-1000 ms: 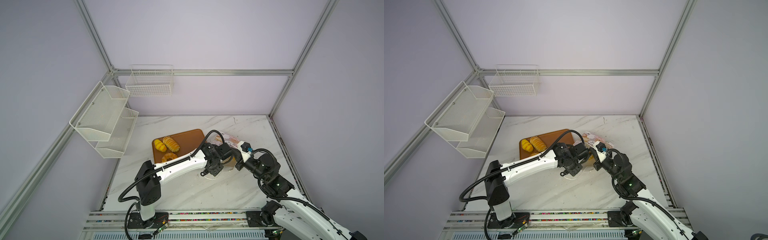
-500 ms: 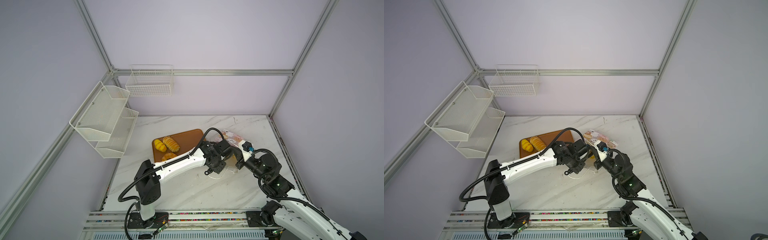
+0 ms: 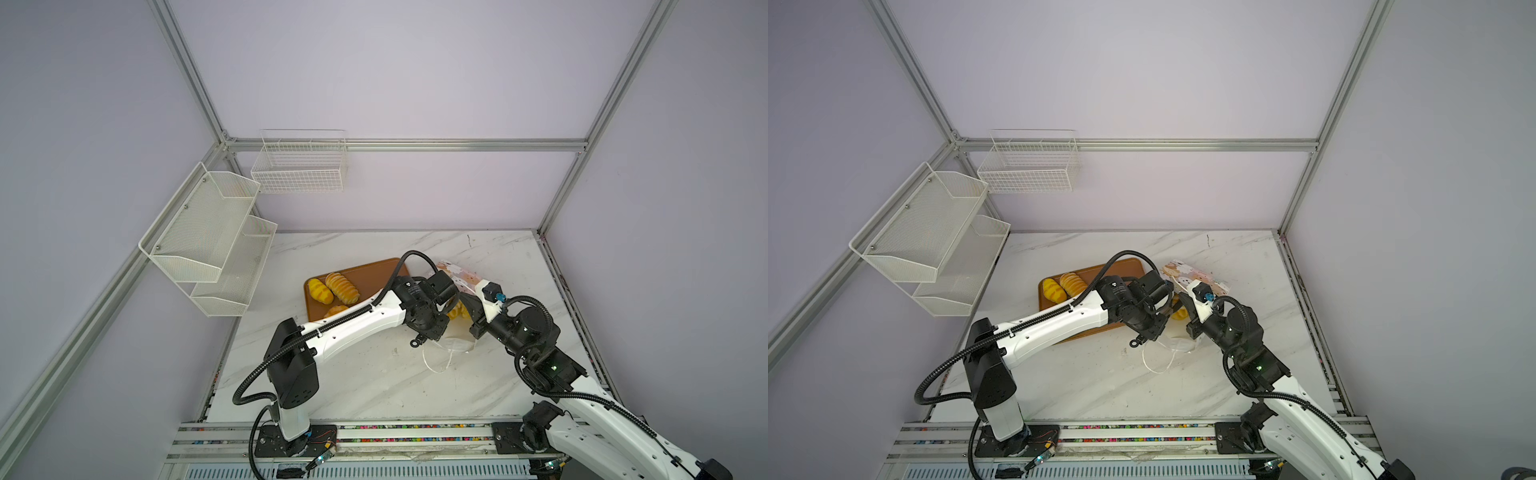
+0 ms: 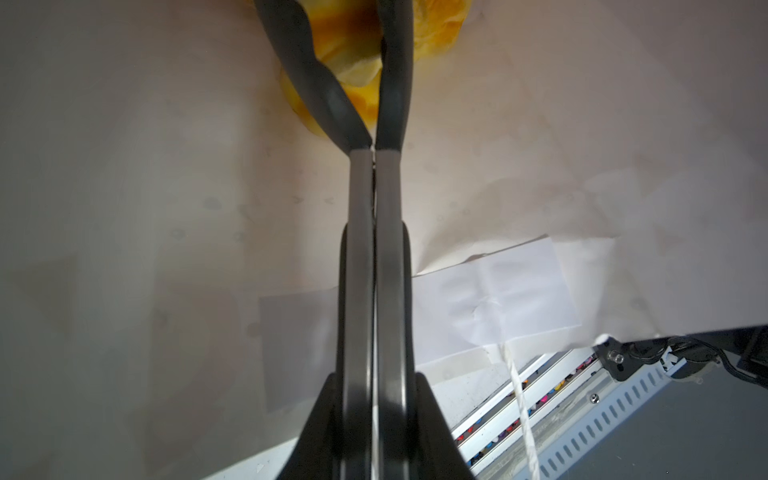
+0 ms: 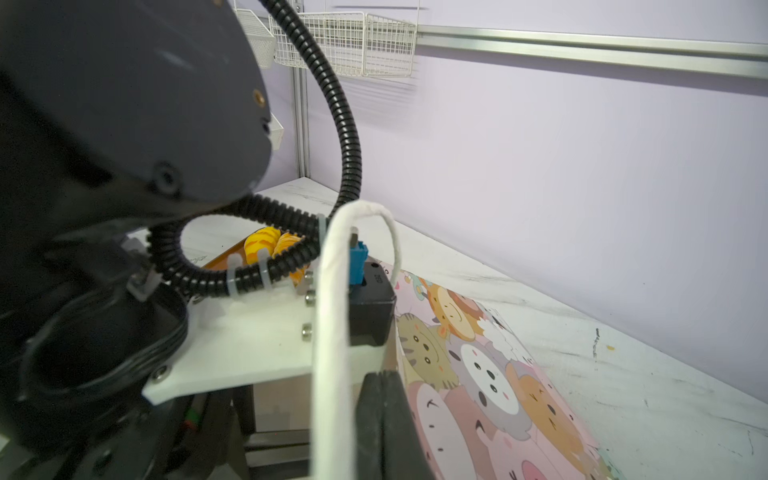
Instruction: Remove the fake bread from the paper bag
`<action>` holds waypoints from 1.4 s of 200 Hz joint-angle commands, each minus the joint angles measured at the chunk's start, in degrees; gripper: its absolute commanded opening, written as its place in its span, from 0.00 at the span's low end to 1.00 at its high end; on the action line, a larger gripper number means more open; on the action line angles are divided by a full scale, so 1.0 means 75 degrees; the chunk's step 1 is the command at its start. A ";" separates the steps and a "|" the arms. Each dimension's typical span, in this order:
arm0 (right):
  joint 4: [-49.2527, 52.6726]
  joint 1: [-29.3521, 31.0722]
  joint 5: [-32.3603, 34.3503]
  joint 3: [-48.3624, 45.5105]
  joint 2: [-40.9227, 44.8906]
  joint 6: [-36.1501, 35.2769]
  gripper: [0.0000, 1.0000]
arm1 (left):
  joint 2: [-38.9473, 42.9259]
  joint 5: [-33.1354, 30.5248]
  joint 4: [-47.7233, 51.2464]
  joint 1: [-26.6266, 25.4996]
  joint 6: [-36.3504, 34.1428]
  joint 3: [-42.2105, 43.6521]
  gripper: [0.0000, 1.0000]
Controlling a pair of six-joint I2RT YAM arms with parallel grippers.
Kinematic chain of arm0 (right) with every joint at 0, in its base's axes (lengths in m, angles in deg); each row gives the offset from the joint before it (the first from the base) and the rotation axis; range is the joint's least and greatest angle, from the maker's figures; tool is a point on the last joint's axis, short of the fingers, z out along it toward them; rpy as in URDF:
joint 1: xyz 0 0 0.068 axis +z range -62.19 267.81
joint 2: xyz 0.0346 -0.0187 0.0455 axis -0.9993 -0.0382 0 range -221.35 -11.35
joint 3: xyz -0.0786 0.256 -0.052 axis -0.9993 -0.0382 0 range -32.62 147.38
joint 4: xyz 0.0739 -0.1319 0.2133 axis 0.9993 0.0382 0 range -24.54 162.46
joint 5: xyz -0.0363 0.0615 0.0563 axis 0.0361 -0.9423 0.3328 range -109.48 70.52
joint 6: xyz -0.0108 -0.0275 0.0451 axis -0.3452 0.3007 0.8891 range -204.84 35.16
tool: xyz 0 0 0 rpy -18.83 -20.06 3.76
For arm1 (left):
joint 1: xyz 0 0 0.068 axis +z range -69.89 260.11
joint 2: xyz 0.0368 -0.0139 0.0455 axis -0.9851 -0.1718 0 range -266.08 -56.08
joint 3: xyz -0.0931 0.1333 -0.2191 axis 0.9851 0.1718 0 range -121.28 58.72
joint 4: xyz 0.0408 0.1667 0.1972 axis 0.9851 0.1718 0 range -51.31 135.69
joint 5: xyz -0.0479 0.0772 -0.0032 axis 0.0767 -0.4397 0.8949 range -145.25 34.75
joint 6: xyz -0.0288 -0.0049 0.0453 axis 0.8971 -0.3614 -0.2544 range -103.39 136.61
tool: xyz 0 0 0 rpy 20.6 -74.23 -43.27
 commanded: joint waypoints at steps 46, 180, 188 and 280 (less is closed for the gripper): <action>-0.0154 0.0070 0.0178 0.0169 -0.0167 0.0032 0.00 | 0.0219 0.0105 0.0819 0.0223 -0.0135 -0.1139 0.00; -0.0162 0.0077 0.0884 0.0648 -0.0478 0.0323 0.00 | 0.1124 0.0382 0.1781 0.0332 -0.1133 -0.1359 0.00; -0.0110 0.0082 0.0986 0.0735 -0.0530 0.0383 0.00 | 0.1209 0.0382 0.1838 0.0340 -0.1158 -0.1276 0.00; 0.0416 0.0077 0.1996 0.1863 -0.1711 0.0742 0.00 | 0.2436 0.0385 0.1893 0.0340 -0.1425 -0.0082 0.00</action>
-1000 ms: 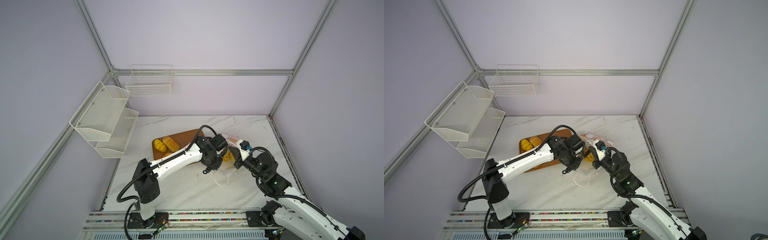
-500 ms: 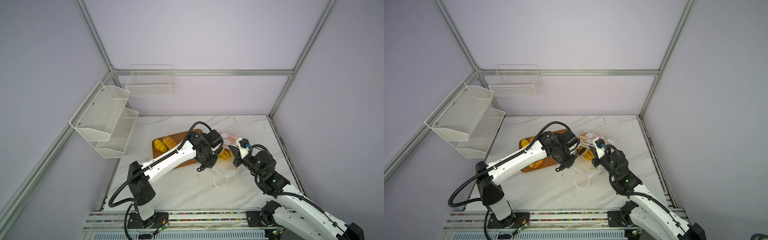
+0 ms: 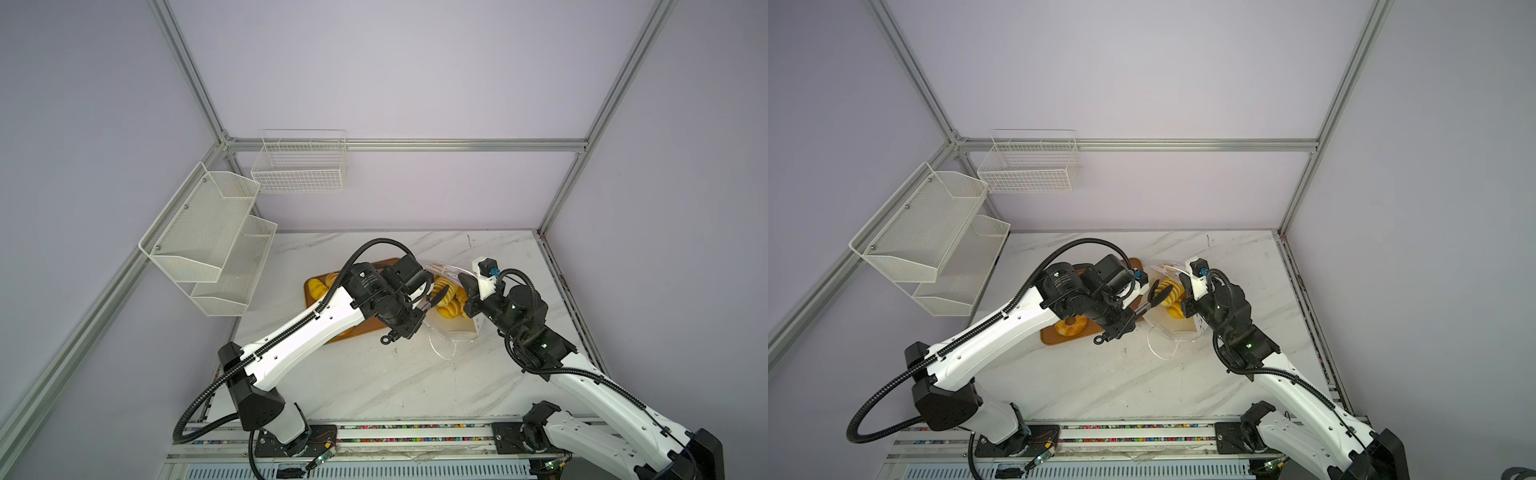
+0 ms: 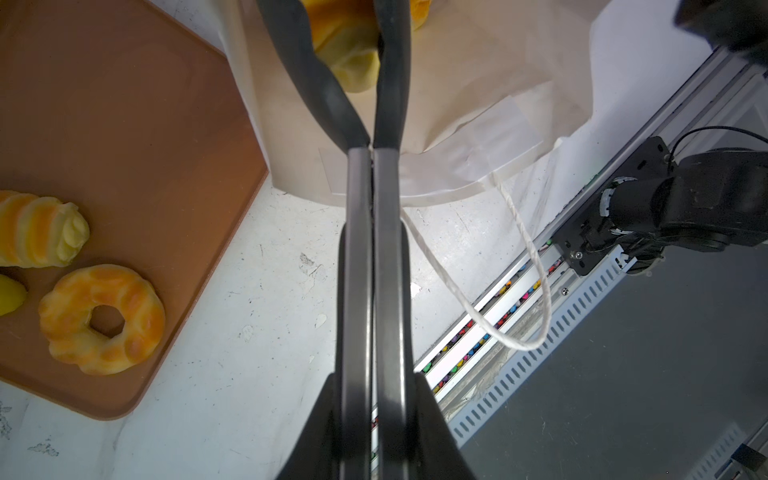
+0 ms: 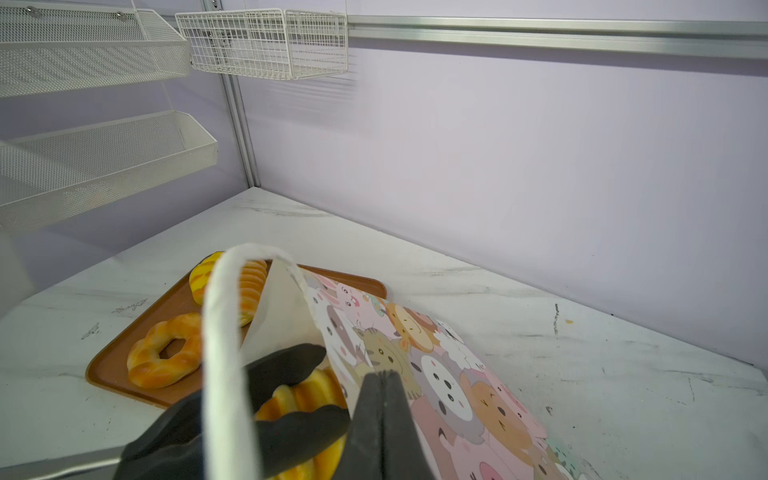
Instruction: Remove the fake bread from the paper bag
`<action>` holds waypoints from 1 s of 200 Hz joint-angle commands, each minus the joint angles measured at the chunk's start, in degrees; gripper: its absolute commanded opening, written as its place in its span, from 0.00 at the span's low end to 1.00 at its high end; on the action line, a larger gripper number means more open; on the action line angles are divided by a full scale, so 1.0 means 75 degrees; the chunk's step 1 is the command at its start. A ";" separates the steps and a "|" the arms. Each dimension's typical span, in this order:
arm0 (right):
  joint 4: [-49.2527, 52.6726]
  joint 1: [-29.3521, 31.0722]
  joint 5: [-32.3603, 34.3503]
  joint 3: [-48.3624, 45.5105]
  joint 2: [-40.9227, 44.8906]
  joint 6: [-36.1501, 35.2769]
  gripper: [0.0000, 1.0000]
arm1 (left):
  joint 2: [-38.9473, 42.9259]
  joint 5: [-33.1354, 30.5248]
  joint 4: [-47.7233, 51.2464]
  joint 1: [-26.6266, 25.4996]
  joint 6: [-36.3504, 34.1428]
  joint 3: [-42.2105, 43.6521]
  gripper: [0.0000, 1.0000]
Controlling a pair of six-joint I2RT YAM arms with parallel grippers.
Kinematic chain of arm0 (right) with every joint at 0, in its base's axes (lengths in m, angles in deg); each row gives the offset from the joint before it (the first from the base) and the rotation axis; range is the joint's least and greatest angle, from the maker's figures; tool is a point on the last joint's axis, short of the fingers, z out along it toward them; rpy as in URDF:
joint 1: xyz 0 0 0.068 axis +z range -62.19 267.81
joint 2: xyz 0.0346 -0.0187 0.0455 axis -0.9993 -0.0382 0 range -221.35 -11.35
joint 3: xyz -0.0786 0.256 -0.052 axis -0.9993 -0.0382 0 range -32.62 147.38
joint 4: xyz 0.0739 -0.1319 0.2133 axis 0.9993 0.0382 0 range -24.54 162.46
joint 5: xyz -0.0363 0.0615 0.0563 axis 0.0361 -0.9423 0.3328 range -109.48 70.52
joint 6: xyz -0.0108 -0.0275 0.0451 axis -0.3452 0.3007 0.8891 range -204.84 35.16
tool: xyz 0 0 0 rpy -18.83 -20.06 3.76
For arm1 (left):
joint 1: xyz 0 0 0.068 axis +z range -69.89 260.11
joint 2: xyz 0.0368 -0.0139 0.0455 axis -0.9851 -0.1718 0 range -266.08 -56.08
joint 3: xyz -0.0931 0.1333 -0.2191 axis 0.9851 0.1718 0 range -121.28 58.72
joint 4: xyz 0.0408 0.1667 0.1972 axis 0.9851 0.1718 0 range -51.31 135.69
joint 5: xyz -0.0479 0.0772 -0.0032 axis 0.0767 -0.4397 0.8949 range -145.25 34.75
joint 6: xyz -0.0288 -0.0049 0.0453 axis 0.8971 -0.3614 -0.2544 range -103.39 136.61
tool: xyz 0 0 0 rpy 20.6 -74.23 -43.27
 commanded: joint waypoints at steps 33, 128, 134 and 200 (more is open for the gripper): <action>0.0237 0.0032 0.0884 0.0773 -0.0459 0.0062 0.00 | 0.0722 -0.0048 -0.0118 0.0026 -0.0365 0.0522 0.00; 0.0252 0.0016 0.0382 0.0849 -0.0771 0.0134 0.00 | 0.0490 -0.0044 0.0019 0.0025 -0.0382 0.0178 0.06; 0.0238 0.0019 0.0320 0.0826 -0.0762 0.0134 0.00 | 0.0431 -0.0050 0.0046 0.0004 -0.0404 0.0129 0.09; 0.0211 0.0016 0.0163 0.0868 -0.0921 0.0455 0.00 | -0.0419 -0.1024 0.1122 -0.0793 -0.0299 -0.1051 0.32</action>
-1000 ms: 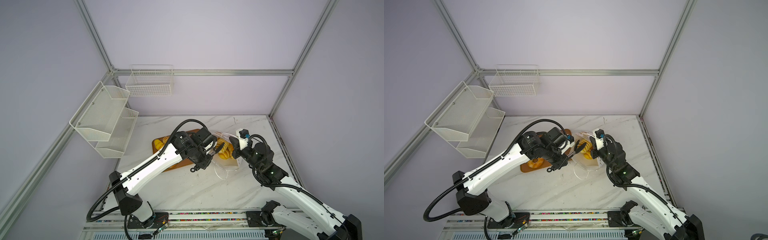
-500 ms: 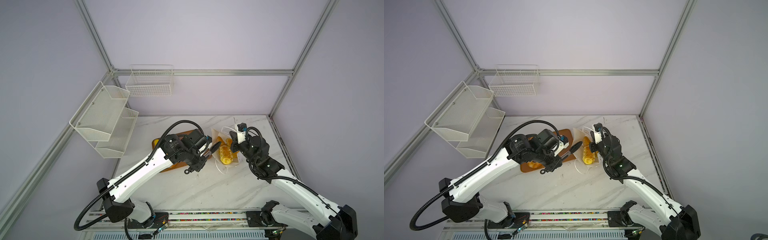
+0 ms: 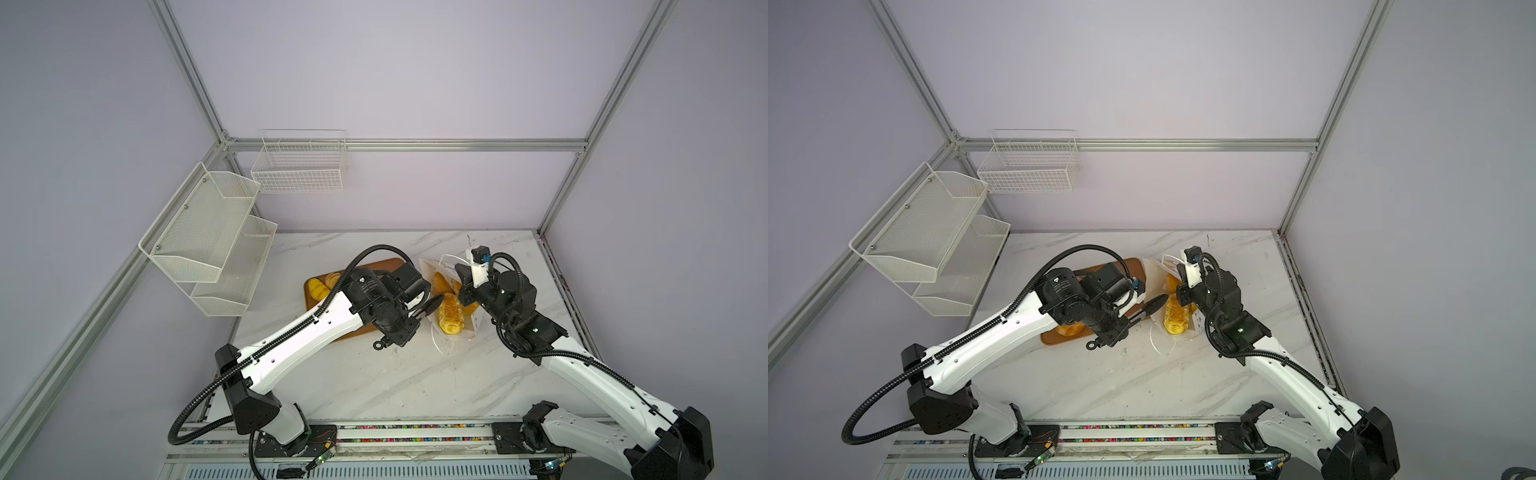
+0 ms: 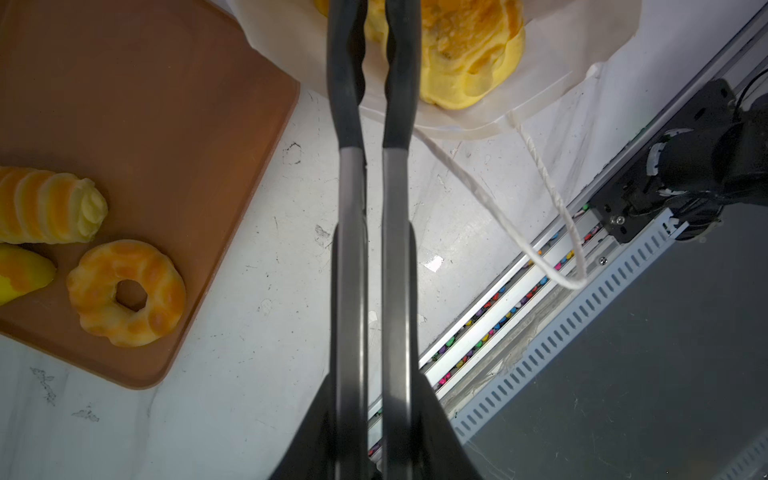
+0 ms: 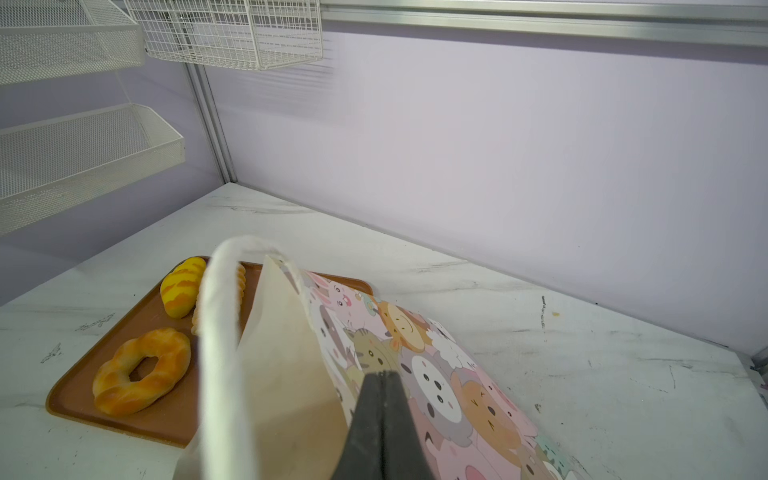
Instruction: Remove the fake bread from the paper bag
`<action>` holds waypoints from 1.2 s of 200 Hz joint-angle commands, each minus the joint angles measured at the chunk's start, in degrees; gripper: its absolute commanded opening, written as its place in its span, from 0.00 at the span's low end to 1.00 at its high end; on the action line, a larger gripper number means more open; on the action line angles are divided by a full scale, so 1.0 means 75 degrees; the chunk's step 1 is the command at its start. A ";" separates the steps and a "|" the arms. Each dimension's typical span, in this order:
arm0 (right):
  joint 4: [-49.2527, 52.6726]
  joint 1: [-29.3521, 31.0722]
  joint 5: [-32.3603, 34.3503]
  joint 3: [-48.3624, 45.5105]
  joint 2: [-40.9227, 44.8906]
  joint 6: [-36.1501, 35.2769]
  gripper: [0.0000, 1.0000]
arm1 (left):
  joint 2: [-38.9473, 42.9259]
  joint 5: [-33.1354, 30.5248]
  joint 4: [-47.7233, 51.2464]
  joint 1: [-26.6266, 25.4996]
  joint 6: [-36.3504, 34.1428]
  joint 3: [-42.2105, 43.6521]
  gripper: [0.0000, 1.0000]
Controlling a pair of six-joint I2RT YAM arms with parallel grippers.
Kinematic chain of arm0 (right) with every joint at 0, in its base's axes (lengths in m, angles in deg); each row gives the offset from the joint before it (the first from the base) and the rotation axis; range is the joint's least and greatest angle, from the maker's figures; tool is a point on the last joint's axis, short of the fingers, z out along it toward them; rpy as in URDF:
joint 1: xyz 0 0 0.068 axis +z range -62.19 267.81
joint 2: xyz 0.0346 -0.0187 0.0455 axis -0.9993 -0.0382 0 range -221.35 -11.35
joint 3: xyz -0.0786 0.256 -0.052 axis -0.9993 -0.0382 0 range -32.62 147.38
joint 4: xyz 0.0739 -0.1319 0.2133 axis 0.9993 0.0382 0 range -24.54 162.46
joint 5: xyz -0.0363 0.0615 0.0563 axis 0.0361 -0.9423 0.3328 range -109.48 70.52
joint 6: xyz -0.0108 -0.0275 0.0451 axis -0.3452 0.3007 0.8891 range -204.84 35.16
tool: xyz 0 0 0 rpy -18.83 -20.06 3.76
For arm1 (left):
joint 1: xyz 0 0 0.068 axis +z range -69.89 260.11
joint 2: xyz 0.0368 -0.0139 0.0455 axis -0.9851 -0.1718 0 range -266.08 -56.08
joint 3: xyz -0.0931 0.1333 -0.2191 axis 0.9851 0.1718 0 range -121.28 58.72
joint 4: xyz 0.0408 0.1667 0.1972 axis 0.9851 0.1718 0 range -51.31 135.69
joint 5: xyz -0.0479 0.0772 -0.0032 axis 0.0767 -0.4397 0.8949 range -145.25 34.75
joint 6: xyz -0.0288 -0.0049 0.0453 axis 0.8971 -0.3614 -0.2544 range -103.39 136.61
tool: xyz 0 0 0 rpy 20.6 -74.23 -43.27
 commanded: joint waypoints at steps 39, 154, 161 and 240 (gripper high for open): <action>-0.0072 0.0013 -0.0170 0.0044 -0.0188 0.0479 0.00 | -0.0604 -0.1362 0.1061 -0.1059 0.0205 -0.1871 0.37; -0.0037 0.0014 -0.0251 0.0052 -0.0189 0.0671 0.00 | -0.1312 -0.2237 0.1051 -0.1569 0.0773 -0.2415 0.43; -0.0037 0.0013 -0.0263 0.0055 -0.0210 0.0669 0.00 | -0.1356 -0.2197 0.0943 -0.1604 0.0819 -0.2415 0.44; -0.0047 0.0013 -0.0404 0.0065 -0.0293 0.0666 0.00 | -0.1806 -0.2697 0.0751 -0.1822 0.1594 -0.2500 0.45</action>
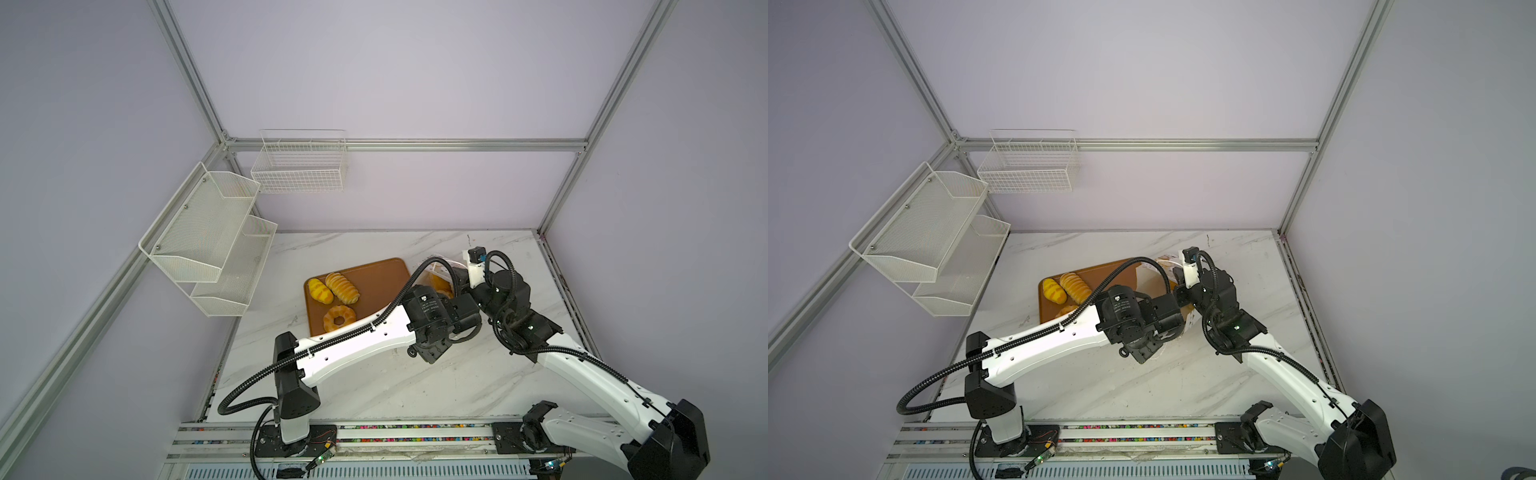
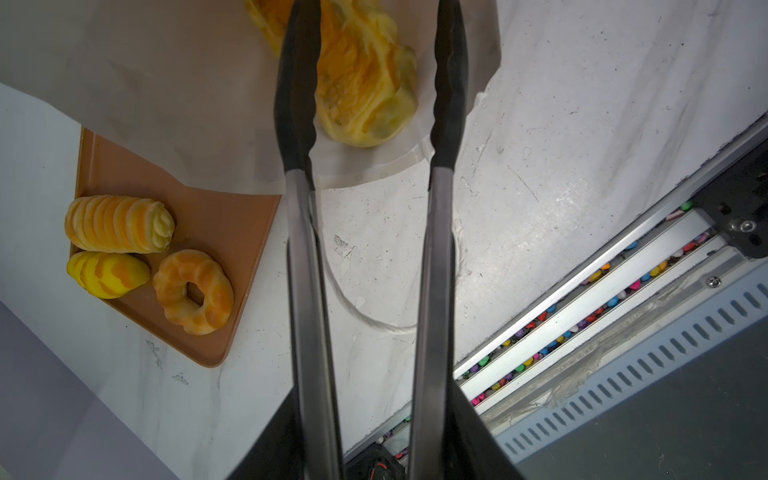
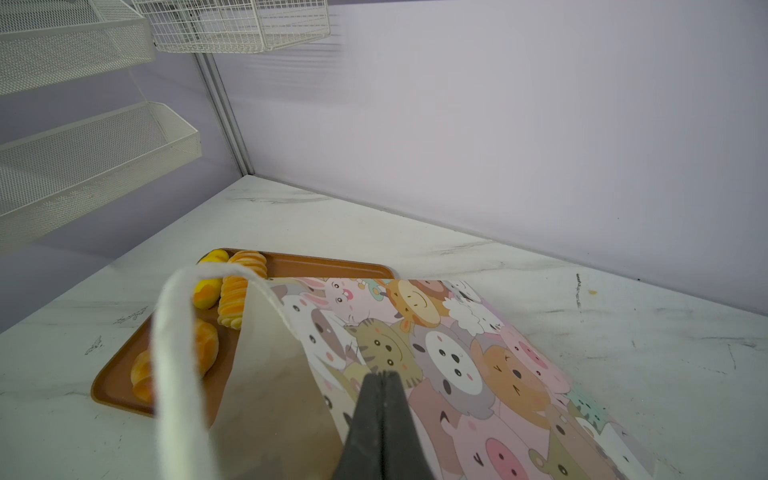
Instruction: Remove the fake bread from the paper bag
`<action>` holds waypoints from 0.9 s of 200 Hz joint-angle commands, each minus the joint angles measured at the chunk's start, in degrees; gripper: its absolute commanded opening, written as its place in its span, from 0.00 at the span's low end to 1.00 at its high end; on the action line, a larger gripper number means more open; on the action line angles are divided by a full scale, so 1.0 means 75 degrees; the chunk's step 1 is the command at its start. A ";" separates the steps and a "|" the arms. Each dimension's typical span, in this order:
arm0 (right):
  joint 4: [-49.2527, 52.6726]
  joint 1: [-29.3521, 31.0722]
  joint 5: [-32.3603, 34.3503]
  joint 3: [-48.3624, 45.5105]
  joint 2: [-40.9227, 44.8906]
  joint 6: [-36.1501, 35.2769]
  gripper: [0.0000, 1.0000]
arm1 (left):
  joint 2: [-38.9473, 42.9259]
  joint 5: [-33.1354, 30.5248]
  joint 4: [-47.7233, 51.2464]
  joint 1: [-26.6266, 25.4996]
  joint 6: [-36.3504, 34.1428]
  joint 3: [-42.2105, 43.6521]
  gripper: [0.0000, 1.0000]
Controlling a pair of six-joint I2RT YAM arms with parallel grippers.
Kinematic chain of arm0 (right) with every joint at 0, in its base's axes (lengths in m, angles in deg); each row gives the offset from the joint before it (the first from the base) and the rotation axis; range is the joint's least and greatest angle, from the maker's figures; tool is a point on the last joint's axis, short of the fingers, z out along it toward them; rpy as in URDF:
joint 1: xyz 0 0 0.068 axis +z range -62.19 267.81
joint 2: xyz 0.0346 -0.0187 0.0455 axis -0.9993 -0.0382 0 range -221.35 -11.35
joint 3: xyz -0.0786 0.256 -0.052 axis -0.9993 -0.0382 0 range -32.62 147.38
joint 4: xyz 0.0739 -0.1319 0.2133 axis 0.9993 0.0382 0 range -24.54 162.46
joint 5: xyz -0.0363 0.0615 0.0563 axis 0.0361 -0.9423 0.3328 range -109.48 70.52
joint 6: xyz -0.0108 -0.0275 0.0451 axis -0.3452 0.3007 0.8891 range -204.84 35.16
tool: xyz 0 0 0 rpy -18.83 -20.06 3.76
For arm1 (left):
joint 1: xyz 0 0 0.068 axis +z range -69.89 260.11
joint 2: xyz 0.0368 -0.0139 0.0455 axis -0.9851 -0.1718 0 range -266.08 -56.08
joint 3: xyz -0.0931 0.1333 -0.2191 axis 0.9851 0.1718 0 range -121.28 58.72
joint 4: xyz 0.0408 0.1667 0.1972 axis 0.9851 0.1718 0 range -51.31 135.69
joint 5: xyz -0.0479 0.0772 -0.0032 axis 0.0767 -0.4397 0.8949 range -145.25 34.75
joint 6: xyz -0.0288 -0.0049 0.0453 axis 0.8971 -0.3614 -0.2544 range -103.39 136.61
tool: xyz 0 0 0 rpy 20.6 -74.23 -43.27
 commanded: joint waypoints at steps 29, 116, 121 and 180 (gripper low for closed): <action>-0.0127 0.0013 -0.0077 0.0067 -0.0020 0.0134 0.00 | -0.0151 -0.0927 -0.0138 -0.0287 0.0809 -0.0835 0.45; -0.0115 0.0007 -0.0071 0.0078 0.0078 0.0128 0.00 | -0.0633 -0.1393 0.0061 -0.0656 0.1263 -0.0695 0.47; -0.0115 0.0013 -0.0066 0.0076 0.0088 0.0132 0.00 | -0.0673 -0.1483 0.0122 -0.0667 0.1345 -0.0656 0.47; -0.0068 0.0013 -0.0044 0.0055 0.0198 0.0119 0.00 | -0.1315 -0.2345 0.1174 -0.0831 0.1982 -0.0813 0.48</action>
